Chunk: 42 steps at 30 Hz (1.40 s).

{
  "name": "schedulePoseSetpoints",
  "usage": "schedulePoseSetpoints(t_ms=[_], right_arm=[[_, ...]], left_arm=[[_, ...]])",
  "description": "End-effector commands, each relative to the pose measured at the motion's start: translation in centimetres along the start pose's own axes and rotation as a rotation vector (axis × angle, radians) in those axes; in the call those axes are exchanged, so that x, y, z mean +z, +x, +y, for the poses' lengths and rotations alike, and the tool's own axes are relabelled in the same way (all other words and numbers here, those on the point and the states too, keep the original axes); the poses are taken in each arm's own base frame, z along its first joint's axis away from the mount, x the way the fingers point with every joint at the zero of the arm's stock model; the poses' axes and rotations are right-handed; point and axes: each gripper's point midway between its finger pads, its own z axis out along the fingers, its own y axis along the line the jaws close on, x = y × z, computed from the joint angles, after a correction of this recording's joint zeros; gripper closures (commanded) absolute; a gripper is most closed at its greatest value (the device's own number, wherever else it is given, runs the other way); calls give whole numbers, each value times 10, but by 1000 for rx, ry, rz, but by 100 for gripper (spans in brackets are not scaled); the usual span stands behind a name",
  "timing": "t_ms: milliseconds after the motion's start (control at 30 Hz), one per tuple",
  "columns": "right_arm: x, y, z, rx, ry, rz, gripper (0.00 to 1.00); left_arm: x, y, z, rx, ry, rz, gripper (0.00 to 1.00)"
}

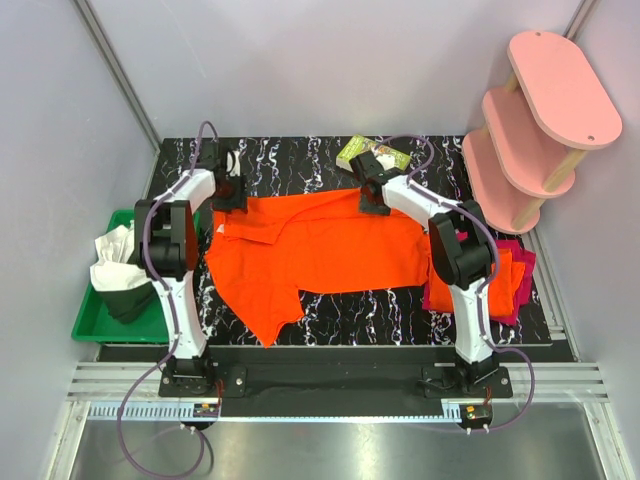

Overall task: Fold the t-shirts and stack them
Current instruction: Fold the flattened tshirt in 1/3 of the way

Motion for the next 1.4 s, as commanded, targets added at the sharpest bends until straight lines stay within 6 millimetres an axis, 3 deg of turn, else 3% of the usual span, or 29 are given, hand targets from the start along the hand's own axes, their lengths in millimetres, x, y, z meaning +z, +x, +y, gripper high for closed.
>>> schedulePoseSetpoints(t_ms=[0, 333, 567, 700, 733, 767, 800, 867, 900, 1000, 1033, 1067, 1167, 1267, 1367], right_arm=[[15, -20, 1, 23, -17, -12, 54], [48, -16, -15, 79, -11, 54, 53], [57, -12, -42, 126, 21, 97, 54], [49, -25, -36, 90, -19, 72, 54], [44, -31, -33, 84, -35, 58, 54], [34, -44, -29, 90, -54, 24, 53], [26, -52, -21, 76, -76, -5, 53], [0, -77, -6, 77, -125, -76, 52], [-12, -80, 8, 55, -158, -97, 52], [-53, -92, 45, -4, -268, -151, 51], [-70, -82, 71, -49, -323, -153, 50], [-83, -80, 84, -71, -359, -159, 49], [-117, -42, 138, -186, -477, -136, 48], [-134, -1, 176, -262, -537, -95, 48], [-138, 25, 198, -279, -566, -58, 48]], left_arm=[[11, -27, 8, 20, -36, -44, 46], [30, -33, 17, 44, -77, 7, 46], [33, -43, 21, 83, -87, 24, 45], [16, -59, 10, 64, -48, -34, 45], [14, -55, 7, 58, -33, -37, 45], [-9, -78, 4, 65, -29, -139, 44], [-12, -70, 3, 38, -23, -141, 44], [-30, -84, -3, 34, -2, -213, 42], [-44, -89, -6, 33, 3, -241, 42], [-54, -87, -10, 34, 20, -249, 42], [-59, -88, -11, 33, 21, -257, 42], [-59, -86, -10, 34, 18, -252, 42], [-50, -76, -4, 29, -7, -219, 42], [-38, -67, -1, 25, -15, -176, 43], [-27, -59, 1, 25, -23, -146, 43]])
